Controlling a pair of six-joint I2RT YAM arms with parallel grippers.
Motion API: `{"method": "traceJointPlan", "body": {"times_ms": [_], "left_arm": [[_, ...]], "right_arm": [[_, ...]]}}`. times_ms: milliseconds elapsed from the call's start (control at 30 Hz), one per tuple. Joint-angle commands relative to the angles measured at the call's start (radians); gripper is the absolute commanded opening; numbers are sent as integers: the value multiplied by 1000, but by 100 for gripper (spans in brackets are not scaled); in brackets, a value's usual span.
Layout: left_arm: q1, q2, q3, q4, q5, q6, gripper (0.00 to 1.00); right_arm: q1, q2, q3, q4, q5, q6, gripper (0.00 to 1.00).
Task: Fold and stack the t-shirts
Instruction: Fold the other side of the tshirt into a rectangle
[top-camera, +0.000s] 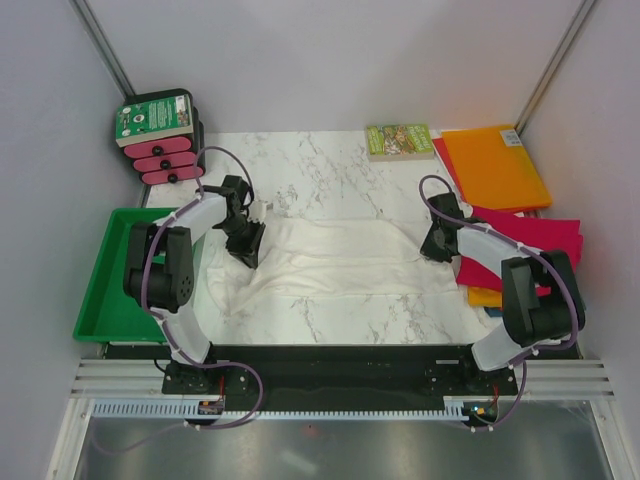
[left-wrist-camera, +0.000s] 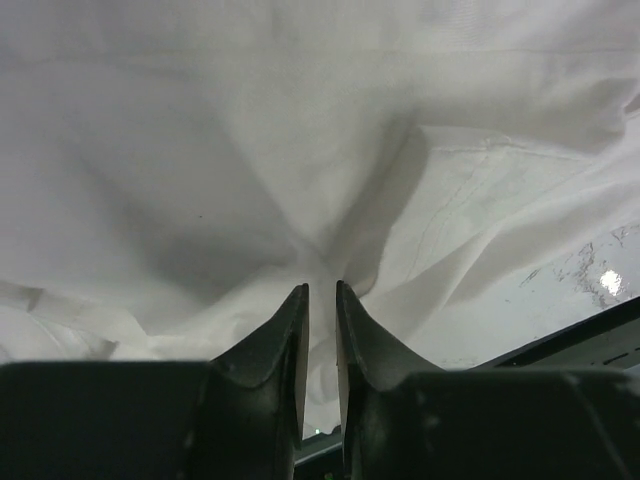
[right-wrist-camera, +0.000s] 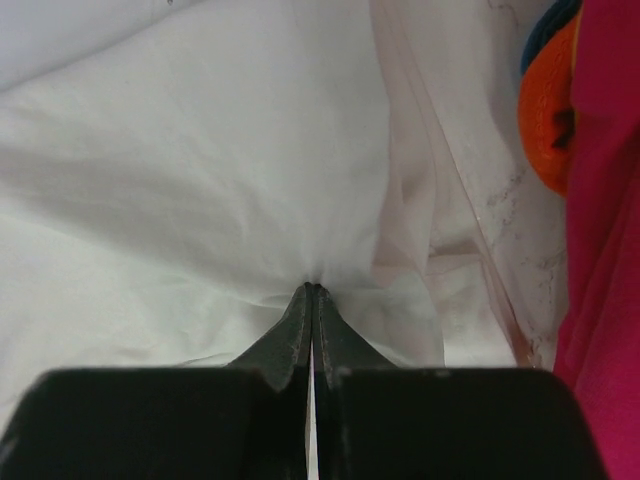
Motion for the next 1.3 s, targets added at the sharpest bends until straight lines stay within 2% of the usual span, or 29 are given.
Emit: {"method": "traceJointPlan", "body": {"times_ms": [0, 100, 167, 333, 467, 633, 1000, 1200, 1267], "left_arm": [[5, -145, 20, 60, 11, 15, 24], [10, -202, 26, 118, 15, -15, 31], [10, -184, 51, 129, 15, -29, 32], [-4, 2, 101, 75, -12, -48, 25], [-5, 50, 94, 74, 11, -28, 23], [-11, 36, 91, 68, 60, -5, 22], [-37, -125, 0, 61, 178, 46, 21], [-116, -133, -89, 9, 184, 130, 21], [-125, -160, -113, 49, 151, 112, 17]], "right_arm": [[-1, -74, 42, -16, 40, -18, 5], [2, -102, 89, -9, 45, -25, 8], [4, -100, 123, -9, 42, -25, 9], [22, -91, 140, -9, 36, -12, 9], [30, -99, 134, -5, 42, -12, 9], [30, -94, 129, -1, 56, -13, 8], [48, -90, 91, 27, 56, 7, 7], [53, -93, 80, 33, 60, 7, 7], [55, -94, 79, 33, 60, 8, 7]]}}
